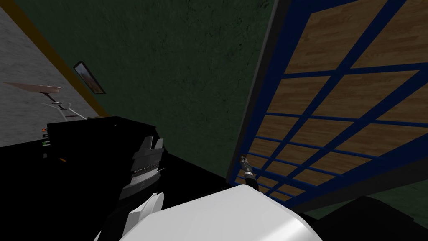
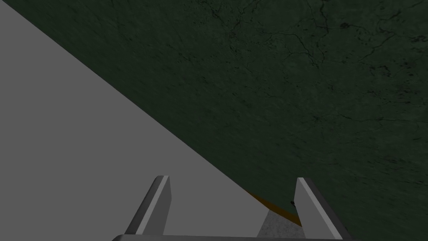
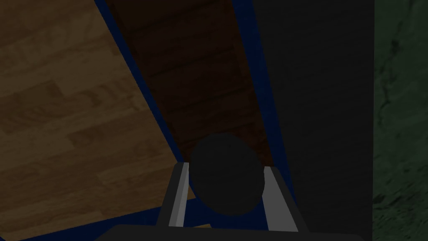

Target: Pull the door open

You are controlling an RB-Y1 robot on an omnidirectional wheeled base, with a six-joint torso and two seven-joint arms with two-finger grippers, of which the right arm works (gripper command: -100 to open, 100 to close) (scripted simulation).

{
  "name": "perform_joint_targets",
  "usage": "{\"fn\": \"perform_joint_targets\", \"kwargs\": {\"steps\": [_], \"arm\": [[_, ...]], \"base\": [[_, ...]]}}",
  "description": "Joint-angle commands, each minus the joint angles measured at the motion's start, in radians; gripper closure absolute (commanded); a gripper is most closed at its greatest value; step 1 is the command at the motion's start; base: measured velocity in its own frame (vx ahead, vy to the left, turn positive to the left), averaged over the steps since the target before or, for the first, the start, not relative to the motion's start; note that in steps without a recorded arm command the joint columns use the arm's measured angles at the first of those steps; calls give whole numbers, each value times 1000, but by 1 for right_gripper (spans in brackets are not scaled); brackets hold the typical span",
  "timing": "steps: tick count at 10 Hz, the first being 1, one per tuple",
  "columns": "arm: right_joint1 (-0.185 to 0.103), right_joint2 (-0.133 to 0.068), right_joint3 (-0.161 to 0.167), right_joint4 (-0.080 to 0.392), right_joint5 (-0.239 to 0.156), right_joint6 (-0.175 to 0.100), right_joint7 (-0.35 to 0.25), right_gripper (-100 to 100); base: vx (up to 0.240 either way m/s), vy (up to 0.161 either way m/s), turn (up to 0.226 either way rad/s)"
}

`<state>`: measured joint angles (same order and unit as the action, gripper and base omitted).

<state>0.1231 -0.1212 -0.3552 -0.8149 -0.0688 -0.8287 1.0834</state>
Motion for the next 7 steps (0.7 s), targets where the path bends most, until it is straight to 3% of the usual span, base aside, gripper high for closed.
{"fn": "perform_joint_targets", "kwargs": {"steps": [1, 7], "arm": [[0, 2, 8, 6, -9, 0, -50, 100], [-1, -5, 19, 9, -31, -2, -182, 100]], "base": [[-29, -2, 36], [-25, -2, 27]]}}
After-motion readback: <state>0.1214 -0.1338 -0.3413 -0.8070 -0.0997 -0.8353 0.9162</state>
